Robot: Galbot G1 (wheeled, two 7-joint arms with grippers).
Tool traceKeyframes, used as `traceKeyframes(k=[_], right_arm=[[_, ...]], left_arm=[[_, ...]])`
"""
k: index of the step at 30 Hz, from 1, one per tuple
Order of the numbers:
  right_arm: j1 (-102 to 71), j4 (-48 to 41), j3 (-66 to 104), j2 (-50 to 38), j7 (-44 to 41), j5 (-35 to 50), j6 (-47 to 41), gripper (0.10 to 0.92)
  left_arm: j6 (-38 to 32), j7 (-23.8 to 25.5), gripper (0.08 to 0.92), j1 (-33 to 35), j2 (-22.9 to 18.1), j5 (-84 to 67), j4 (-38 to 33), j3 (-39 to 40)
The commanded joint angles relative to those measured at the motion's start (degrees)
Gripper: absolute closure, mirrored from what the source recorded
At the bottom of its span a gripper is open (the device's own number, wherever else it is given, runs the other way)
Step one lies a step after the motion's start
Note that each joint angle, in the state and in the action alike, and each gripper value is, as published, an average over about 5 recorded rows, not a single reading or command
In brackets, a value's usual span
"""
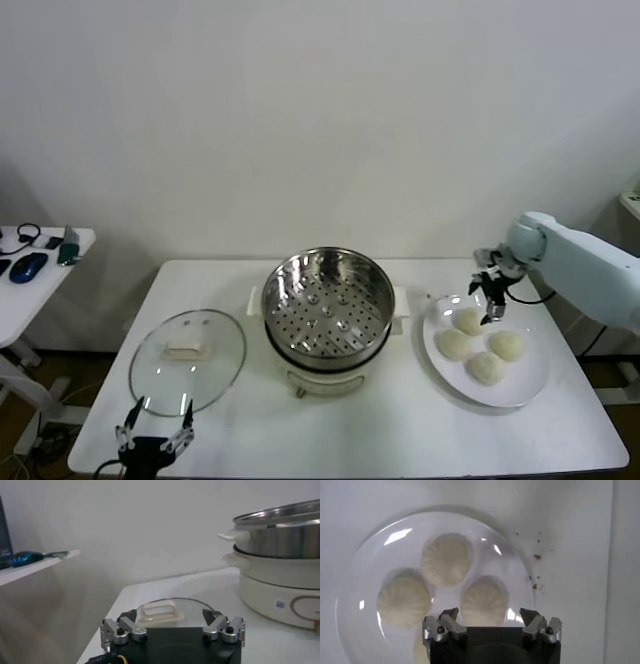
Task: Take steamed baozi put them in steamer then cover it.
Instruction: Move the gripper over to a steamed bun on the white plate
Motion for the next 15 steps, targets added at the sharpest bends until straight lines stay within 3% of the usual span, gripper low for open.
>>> traceKeyframes(k=[1, 15], right_arm=[[-2.5, -3.4, 0.8, 3.0, -0.6, -1.9, 0.1, 0.203], [-5.1, -8.0, 6.0, 4.2, 2.3, -4.6, 1.8, 0.224]], left_arm=[[-0.1, 0.0, 0.177, 0.1, -0.1, 0.1, 0.2, 0.1], [-0.3, 0.0, 0.177, -0.5, 0.1, 1.1, 1.0, 0.9]])
